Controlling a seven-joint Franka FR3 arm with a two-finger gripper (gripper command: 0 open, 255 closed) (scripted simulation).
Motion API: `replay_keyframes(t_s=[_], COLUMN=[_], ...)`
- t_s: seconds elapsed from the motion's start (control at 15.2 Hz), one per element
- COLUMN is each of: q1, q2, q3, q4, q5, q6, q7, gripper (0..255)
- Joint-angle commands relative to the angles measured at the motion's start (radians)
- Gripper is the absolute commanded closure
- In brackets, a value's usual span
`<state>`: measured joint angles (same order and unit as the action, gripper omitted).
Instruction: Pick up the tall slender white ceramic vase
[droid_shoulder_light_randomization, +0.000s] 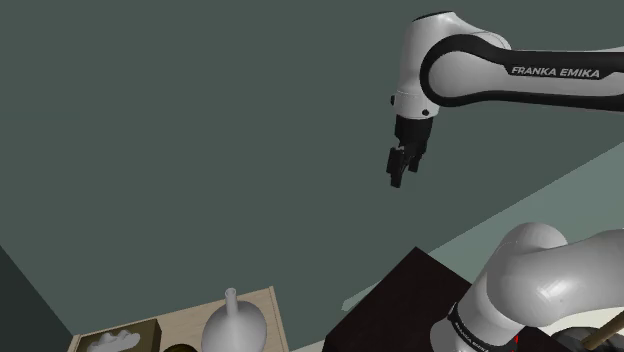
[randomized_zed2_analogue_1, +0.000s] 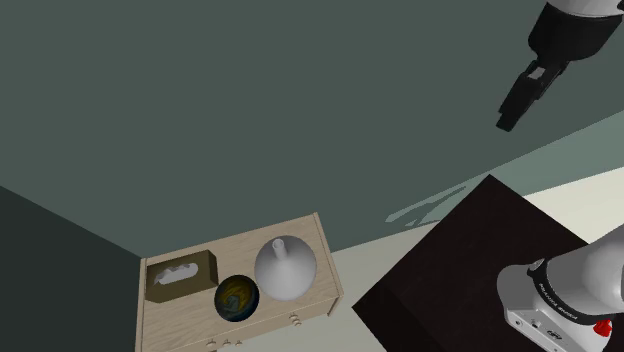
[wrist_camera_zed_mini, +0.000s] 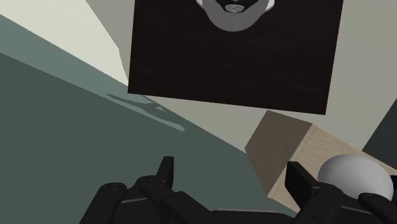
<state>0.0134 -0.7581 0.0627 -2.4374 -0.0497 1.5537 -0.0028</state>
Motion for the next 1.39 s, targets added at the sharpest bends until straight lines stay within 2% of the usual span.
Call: replay_keyframes(t_s=[0.0, 0.4, 0.79, 1.32], q1=[0.0, 0.04, 0.075, 0.097], q2=[0.0, 0.083, 0.219, 0.466], q3=[0.0, 0.102, 0.205, 0.339], q4=[0.0, -0.052, -0.057, 0.013], q5=[0.0, 0.092, 0.162, 0.189], q6=[0.0, 0.139, 0.29, 0.487], q7=[0.0, 0.133, 0.262, 0.441], gripper=[0, 0, 0, 0])
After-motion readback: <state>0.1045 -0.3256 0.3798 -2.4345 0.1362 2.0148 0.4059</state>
